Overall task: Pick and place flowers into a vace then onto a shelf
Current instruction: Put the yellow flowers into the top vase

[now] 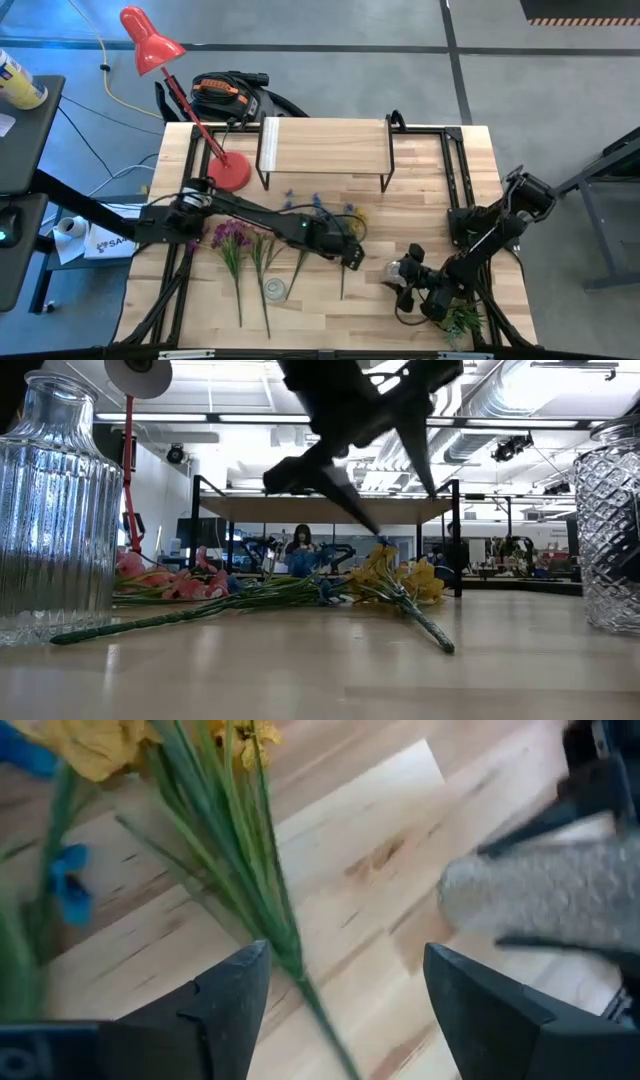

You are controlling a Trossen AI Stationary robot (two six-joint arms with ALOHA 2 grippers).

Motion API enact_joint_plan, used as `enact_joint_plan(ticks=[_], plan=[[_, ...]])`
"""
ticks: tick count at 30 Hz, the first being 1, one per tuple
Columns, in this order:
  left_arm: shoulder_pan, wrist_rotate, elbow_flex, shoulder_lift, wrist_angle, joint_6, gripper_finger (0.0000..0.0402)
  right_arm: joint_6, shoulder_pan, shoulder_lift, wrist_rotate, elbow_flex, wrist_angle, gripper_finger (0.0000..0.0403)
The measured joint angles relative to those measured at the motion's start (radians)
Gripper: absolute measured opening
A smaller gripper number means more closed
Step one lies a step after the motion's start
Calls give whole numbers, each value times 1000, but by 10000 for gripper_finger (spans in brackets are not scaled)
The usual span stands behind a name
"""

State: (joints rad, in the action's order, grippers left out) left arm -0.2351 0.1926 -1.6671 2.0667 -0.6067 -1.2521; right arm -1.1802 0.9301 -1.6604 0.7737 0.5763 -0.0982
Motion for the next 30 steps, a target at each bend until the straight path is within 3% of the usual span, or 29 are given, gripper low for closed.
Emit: enact_joint_plan(ticks=[7, 20, 25, 30], plan=[[6, -56, -14, 52, -33, -95, 296, 23, -2, 0, 8, 0, -3, 256], [59, -70, -13, 138, 51, -82, 311, 33, -4, 0, 25, 0, -18, 256], [65, -43, -16, 155, 13, -80, 286, 29, -3, 0, 30, -2, -29, 256], [64, 31, -16, 156, -37, -5, 223, 29, -3, -1, 29, -2, -33, 256]])
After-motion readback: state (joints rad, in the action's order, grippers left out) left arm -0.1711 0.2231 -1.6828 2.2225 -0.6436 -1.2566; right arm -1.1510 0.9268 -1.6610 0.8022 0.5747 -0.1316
